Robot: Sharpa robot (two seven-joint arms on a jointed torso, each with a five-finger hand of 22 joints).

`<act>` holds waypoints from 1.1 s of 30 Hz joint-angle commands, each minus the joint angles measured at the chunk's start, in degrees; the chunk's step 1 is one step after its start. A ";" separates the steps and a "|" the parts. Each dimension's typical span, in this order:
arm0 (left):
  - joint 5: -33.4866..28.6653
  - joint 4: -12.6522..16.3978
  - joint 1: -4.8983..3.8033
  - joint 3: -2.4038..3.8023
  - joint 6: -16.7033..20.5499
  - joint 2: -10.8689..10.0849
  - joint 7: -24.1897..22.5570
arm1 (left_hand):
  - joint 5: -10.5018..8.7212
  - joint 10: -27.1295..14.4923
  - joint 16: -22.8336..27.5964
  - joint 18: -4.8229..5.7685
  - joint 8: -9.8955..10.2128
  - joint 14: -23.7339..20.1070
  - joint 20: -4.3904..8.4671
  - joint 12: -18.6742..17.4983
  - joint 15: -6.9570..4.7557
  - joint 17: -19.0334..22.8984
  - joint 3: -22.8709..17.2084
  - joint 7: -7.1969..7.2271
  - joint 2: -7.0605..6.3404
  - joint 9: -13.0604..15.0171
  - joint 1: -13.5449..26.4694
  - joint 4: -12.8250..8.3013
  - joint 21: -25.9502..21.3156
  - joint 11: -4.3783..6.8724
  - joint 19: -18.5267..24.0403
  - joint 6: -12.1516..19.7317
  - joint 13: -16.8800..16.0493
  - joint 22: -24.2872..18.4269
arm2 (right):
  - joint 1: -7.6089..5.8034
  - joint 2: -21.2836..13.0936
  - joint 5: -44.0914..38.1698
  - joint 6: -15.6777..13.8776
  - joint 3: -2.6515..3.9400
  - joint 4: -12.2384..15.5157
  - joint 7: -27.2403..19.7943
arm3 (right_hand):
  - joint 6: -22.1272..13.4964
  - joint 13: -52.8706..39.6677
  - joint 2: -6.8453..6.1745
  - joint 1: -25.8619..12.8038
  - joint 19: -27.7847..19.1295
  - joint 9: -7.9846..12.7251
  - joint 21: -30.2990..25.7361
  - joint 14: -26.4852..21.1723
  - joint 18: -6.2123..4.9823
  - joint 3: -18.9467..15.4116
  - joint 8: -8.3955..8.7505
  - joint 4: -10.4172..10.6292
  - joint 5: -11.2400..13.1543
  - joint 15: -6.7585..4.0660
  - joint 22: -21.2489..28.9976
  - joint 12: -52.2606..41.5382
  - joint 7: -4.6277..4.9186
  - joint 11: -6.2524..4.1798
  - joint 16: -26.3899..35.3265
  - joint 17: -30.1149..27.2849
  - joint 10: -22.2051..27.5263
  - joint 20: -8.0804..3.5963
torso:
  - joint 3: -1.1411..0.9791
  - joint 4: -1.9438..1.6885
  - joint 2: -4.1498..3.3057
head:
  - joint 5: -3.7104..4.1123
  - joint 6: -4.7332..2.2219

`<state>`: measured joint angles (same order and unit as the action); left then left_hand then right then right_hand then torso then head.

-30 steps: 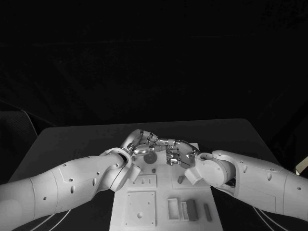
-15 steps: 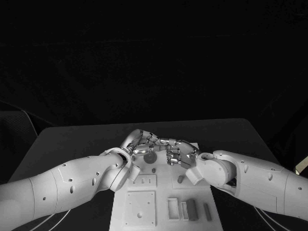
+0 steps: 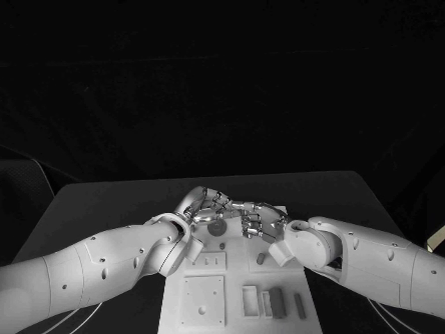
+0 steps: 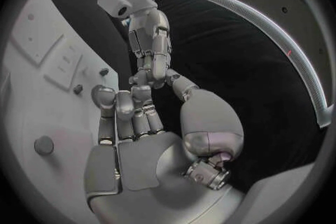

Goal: Assemble the parts on the task board

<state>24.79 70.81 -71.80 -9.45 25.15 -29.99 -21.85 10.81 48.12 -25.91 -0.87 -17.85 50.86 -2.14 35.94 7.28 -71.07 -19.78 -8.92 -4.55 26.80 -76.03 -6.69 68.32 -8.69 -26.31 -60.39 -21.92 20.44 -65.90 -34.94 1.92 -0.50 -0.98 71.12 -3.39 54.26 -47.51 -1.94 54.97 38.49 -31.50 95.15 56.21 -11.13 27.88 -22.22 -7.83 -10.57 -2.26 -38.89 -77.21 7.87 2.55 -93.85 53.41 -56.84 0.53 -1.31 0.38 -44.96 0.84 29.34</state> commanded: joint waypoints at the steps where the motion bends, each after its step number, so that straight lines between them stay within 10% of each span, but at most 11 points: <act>1: 0.75 -0.02 0.19 -0.12 -0.31 -0.05 0.30 | 0.19 -0.01 0.37 0.87 -0.52 -0.50 0.00 0.20 0.00 -0.05 -0.30 1.99 0.60 0.10 0.16 -0.05 -0.28 0.11 0.25 -2.30 -0.06 0.04 | -0.18 -0.05 -0.31 -0.43 0.19 -0.05 -1.96 | 1.85 -0.09 1.07 2.45 0.44 -0.87 7.73 0.56 -0.99 0.69 -0.84 -0.09 -0.24 -0.37 -0.26 -0.38 0.49 -0.09 -0.45 0.09 -0.62 -0.05 | 0.00 -0.01 0.00 | 0.03 0.03; 16: 5.75 0.16 0.22 -0.12 0.66 -0.18 1.73 | 0.05 -2.16 0.74 0.87 0.47 -1.11 -0.12 -0.06 0.22 -0.87 -0.03 2.40 -0.72 -0.48 -0.47 -0.49 -0.20 0.08 0.77 -0.15 0.15 0.14 | -0.19 -0.08 -4.76 -4.75 0.27 -0.26 -1.49 | 3.95 -0.09 1.33 7.12 1.09 -2.11 8.03 1.61 -1.21 1.64 -2.20 -0.46 -0.27 -0.80 -0.83 -1.03 0.08 -0.61 -1.02 0.26 -1.98 -0.21 | 0.01 0.00 -0.01 | -0.06 0.06; 22: 6.75 0.12 0.22 -0.11 0.58 -0.23 3.71 | -0.04 -5.39 1.96 0.87 1.72 -2.10 -0.41 0.01 0.58 -2.07 1.51 3.19 -2.55 -2.16 -0.75 -0.50 -0.24 -0.19 1.84 7.31 0.30 0.20 | -0.19 -0.01 -9.96 -8.17 0.29 -0.10 -0.43 | 4.28 -0.08 1.06 7.55 1.23 -2.27 8.10 1.84 -1.24 1.67 -2.40 -0.43 -0.24 -0.85 -0.92 -1.14 0.03 -0.70 -1.12 0.28 -2.26 -0.23 | -0.02 0.04 -0.02 | -0.21 0.31; 25: 7.74 0.14 0.22 -0.11 0.56 -0.32 4.32 | -0.01 -9.61 3.63 0.87 1.89 -3.54 -0.72 0.43 0.89 -3.13 4.86 4.77 -4.01 -4.18 -0.44 -0.47 -0.53 -0.47 2.99 16.95 0.27 0.14 | -0.19 0.05 -13.55 -9.86 0.31 0.02 0.34 | 4.34 -0.06 0.56 7.77 1.40 -2.35 8.17 2.09 -1.26 1.55 -2.43 -0.39 -0.20 -0.88 -1.00 -1.20 0.04 -0.79 -1.22 0.29 -2.50 -0.25 | -0.03 0.03 -0.02 | -0.19 0.41; 33: 8.77 0.22 0.23 -0.11 0.86 -0.40 4.47 | 0.02 -11.83 4.40 0.87 1.69 -4.33 -0.79 0.57 1.01 -3.59 6.87 5.52 -5.15 -4.85 -0.03 -0.38 -0.62 -0.60 3.30 20.43 0.30 0.13 | -0.21 0.28 -18.08 -13.46 0.31 -0.40 2.30 | 4.35 -0.03 0.03 7.96 1.62 -2.41 8.25 2.38 -1.29 1.39 -2.43 -0.33 -0.18 -0.92 -1.10 -1.27 0.05 -0.89 -1.31 0.30 -2.77 -0.28 | -0.03 0.01 -0.01 | -0.26 0.54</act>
<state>32.03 70.86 -71.55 -9.60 25.58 -30.42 -17.87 11.05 36.68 -21.70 -0.87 -16.13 46.99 -2.96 36.17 8.29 -74.62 -13.15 -3.42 -9.06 22.00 -76.14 -7.01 68.02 -9.38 -23.23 -40.23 -21.65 20.57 -66.10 -34.75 -11.67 -10.75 -0.70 70.74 -2.31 56.24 -47.56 -4.14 60.30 39.75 -31.61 95.17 58.21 -11.15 29.20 -22.50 -8.39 -10.64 -3.01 -39.90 -78.10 6.88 1.75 -94.74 53.65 -59.12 0.29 -1.32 0.41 -44.97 0.60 29.84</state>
